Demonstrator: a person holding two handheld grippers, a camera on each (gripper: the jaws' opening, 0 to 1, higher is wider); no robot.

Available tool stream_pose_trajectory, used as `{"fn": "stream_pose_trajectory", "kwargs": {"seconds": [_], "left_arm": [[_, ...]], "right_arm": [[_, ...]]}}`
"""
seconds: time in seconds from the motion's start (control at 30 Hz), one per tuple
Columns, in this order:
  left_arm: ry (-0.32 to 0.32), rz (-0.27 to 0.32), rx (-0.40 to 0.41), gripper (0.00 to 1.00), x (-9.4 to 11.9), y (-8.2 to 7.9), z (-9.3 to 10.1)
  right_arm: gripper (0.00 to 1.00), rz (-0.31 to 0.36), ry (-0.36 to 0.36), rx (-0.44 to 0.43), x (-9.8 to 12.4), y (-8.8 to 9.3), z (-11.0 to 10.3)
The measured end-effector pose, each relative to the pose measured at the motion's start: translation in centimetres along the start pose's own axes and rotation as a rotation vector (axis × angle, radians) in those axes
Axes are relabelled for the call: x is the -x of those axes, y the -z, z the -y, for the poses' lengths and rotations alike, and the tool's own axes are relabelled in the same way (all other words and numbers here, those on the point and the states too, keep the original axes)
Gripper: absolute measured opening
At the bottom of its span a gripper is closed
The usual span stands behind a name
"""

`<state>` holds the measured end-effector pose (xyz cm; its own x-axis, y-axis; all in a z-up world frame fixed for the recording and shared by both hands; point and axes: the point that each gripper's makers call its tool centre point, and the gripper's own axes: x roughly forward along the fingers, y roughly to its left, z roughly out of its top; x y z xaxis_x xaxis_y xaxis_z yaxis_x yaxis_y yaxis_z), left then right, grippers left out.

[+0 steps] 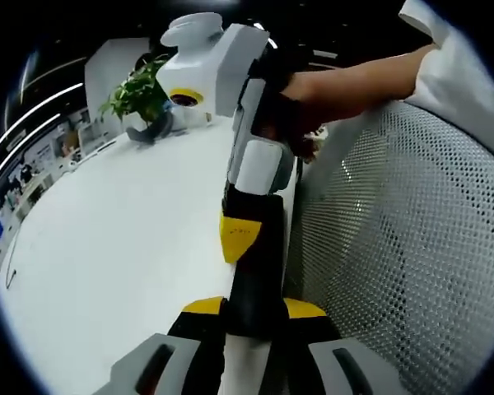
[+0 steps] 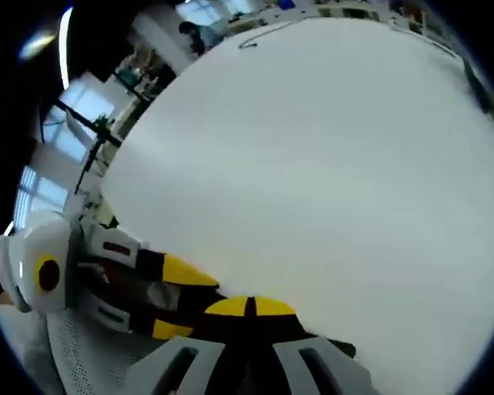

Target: Press the specified remote control buttons in sequence, fully releasing each button before pressing the next.

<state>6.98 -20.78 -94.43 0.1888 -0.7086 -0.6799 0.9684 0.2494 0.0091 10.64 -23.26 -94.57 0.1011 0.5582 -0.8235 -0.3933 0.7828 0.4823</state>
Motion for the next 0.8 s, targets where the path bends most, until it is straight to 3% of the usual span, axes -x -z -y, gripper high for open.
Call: {"fn": "stream_pose_trajectory", "kwargs": {"seconds": [0.13,0.27,0.4,0.8], "left_arm": [[0.000,-0.003,0.000,0.25,0.0,0.0,0.0],[-0.004,-0.006,0.007,0.25,0.0,0.0,-0.1],[-0.034,-0.005,0.072,0.27,0.0,0.2,-1.0],[-0.042,-0.007,0.055,0.25,0.0,0.4,-0.6]], "right_arm": [[0.00,0.051,-0.009,-0.056,0.8,-0.7,0.4],[0.00,0.014,-0.025,-0.119,1.2,-0.2,0.6],[0.00,0.020,-0.030,-0.132,1.4,-0.2,0.6],[0.00,-0.020,-0.078,-0.143,1.1,0.4,-0.2]]}}
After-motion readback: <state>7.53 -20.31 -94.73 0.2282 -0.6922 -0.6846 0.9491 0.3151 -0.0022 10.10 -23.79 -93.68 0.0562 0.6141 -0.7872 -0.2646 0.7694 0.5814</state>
